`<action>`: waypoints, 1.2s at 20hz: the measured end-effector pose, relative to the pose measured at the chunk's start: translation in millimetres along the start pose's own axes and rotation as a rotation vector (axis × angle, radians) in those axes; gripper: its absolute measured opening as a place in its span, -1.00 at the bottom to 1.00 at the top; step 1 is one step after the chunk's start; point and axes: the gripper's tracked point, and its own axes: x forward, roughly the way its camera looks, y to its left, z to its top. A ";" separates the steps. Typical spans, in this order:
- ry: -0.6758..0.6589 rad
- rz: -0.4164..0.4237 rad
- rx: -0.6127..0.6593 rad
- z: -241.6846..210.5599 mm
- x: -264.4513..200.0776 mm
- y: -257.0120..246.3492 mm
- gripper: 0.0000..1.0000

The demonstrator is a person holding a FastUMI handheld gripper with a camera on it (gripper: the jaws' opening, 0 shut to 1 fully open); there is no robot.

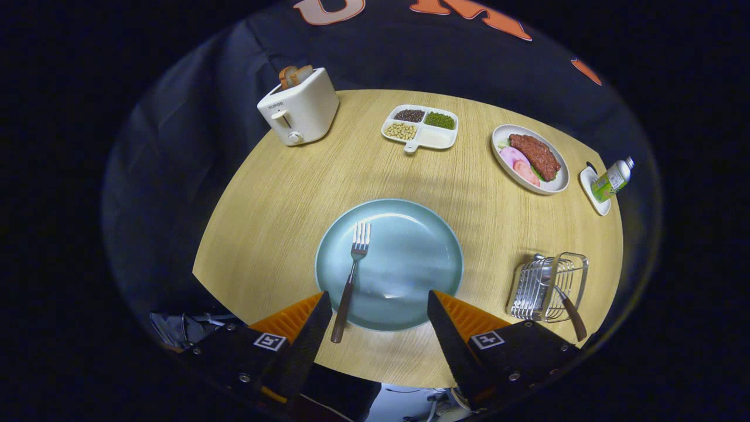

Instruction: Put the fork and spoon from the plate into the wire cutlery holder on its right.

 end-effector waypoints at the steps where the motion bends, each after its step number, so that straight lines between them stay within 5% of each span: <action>1: 0.003 0.001 0.002 -1.6 5.9 5.6 0.97; 12: 0.031 -0.066 0.053 -20.7 59.5 22.5 0.80; 18: 0.064 -0.092 0.046 -33.5 76.6 22.9 0.20; 24: 0.076 -0.088 0.055 -39.8 80.8 27.1 -0.78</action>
